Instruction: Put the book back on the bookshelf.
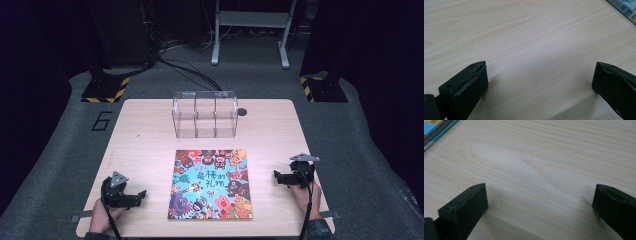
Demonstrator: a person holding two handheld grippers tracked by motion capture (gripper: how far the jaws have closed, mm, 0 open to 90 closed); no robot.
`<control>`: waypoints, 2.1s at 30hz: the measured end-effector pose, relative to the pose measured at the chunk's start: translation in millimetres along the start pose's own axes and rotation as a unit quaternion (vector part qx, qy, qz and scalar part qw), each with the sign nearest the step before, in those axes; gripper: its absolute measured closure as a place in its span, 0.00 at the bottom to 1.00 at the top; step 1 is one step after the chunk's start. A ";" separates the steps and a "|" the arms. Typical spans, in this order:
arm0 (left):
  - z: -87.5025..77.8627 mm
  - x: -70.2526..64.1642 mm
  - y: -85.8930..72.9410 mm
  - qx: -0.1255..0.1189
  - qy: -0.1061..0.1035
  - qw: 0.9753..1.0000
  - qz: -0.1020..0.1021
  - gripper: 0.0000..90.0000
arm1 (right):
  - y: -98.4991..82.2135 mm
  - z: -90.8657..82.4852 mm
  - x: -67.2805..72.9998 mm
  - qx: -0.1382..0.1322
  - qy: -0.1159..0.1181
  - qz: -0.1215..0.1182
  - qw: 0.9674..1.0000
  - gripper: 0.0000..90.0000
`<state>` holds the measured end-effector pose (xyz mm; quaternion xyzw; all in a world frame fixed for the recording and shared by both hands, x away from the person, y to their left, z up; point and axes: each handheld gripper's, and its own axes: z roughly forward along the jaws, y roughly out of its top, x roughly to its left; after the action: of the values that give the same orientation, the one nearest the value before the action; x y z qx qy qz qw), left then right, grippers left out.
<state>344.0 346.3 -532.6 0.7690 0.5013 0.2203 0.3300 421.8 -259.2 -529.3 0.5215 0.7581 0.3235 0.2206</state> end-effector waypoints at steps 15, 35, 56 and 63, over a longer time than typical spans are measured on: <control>-8.0 3.7 6.2 -0.023 0.005 0.998 -0.060 0.00 | 1.3 -0.3 0.9 0.008 0.004 0.003 1.000 0.00; 14.4 -26.7 32.3 -0.004 -0.023 0.999 -0.033 0.00 | 25.7 -18.8 51.1 0.000 0.090 -0.013 0.996 0.00; 38.7 -50.4 46.0 0.025 -0.037 0.999 0.011 0.00 | 49.8 13.7 106.7 0.054 0.154 -0.061 0.985 0.22; 42.0 -58.3 48.6 0.032 -0.035 0.998 0.032 0.00 | 53.0 19.9 110.5 0.070 0.162 -0.056 0.983 0.34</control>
<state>379.2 267.3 -526.4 0.8021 0.4712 0.1879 0.3152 430.0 -137.8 -504.6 0.4329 0.8325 0.3374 0.0754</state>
